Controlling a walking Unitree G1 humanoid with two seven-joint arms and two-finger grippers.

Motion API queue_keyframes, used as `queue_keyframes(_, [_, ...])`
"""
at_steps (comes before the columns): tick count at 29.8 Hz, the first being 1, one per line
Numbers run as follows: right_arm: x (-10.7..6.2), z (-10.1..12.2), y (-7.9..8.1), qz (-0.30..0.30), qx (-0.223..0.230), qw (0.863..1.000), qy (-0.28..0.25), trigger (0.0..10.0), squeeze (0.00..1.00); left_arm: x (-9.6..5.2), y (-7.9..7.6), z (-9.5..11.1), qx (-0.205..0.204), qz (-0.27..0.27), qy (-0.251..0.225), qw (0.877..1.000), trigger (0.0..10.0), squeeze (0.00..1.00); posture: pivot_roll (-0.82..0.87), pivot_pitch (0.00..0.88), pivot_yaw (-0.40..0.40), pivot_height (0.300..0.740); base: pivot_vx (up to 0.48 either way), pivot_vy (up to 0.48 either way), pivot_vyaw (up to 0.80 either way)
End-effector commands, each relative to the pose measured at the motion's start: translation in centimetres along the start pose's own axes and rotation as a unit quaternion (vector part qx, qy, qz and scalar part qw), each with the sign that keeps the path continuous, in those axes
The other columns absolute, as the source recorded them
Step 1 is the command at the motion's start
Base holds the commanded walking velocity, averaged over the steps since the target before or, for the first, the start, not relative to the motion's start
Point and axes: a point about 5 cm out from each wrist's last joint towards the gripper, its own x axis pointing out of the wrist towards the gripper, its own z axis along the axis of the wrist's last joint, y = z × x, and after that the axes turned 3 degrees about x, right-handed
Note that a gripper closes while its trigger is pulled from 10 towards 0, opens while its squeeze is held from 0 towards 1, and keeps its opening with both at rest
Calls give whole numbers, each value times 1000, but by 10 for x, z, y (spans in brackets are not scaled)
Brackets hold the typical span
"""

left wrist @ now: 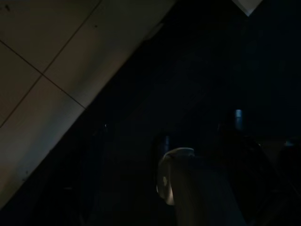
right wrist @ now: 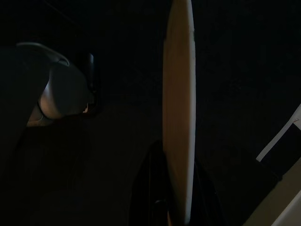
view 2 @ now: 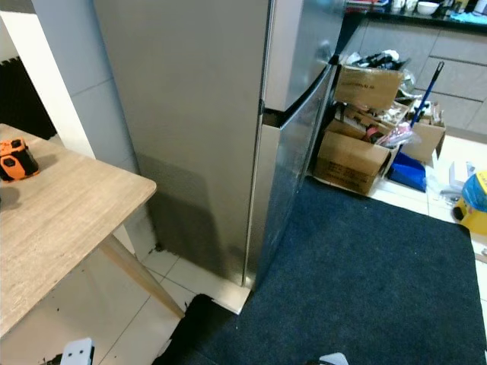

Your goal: Restocking fridge

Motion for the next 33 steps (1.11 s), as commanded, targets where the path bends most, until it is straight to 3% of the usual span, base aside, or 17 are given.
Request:
queue_keyframes(1, [0,2,-3,-5,-2,1000,-3,10000,0,0,-4,-4,2,-8,10,1000,10000,0,-90,33,-4,740,0,-465,0])
queue_keyframes(17, [0,3,-1,-3,-9,1000,-4,10000,0,0,-4,-7,5,-12,14,1000,10000,0,-91,35,-2,740,0,-465,0])
queue_keyframes(25, [0,3,1,26,-14,1000,-8,10000,0,-4,8,-9,4,-5,19,1000,10000,0,-93,36,-3,740,0,-462,0])
queue_keyframes(33, [-1,-3,0,33,-46,998,1,10000,0,-6,15,-10,1,5,20,1000,10000,0,-96,29,-5,740,0,-210,756])
